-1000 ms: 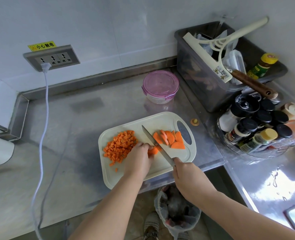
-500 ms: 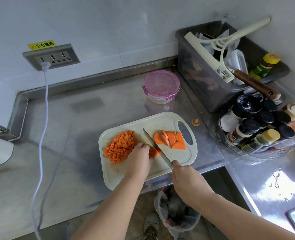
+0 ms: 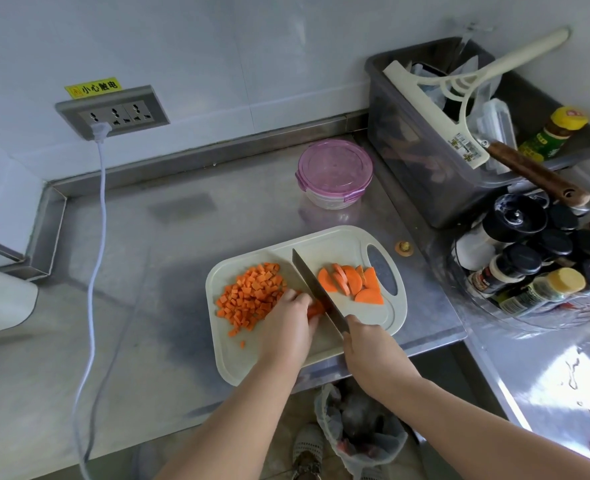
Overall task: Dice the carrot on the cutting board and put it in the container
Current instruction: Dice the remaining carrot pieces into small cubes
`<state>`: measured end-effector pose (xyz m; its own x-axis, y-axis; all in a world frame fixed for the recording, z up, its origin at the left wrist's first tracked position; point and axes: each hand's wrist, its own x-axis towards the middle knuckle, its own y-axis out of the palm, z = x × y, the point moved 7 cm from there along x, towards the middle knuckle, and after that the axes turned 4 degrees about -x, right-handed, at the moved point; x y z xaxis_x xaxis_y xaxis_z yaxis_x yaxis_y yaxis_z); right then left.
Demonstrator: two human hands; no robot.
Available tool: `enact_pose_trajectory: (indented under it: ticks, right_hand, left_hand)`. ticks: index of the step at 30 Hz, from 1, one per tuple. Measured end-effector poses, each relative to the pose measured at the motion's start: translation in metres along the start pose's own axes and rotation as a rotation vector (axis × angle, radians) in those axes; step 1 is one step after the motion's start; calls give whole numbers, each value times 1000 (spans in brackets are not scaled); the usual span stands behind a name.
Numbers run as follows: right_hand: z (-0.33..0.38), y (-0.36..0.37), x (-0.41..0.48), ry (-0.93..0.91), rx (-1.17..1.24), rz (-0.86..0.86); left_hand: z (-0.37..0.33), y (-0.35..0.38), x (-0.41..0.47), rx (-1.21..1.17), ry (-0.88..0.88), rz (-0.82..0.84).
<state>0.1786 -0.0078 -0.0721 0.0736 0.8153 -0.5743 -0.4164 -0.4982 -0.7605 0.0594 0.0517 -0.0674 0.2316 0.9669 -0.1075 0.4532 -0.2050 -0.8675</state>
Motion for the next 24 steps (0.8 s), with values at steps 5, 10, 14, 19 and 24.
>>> enact_pose_trajectory:
  ticks: [5,10,14,19,24]
  right_hand:
    - [-4,-11,-10,-37,-12,-92]
    - [1,-9,-23,-93,-106,-77]
    - [2,-4,-26,-75,-52,-54]
    - [3,3,-25,-59,-50,-36]
    - [4,9,-20,-26,-53,25]
  left_hand:
    - [5,-2,-1,-69,-42,-20]
    - [7,-4,-1,-135,-64,-27]
    - [11,-5,-1,-142,-88,-43]
    - [11,-5,0,-102,-92,-34]
    - [12,-2,1,-60,-80,-2]
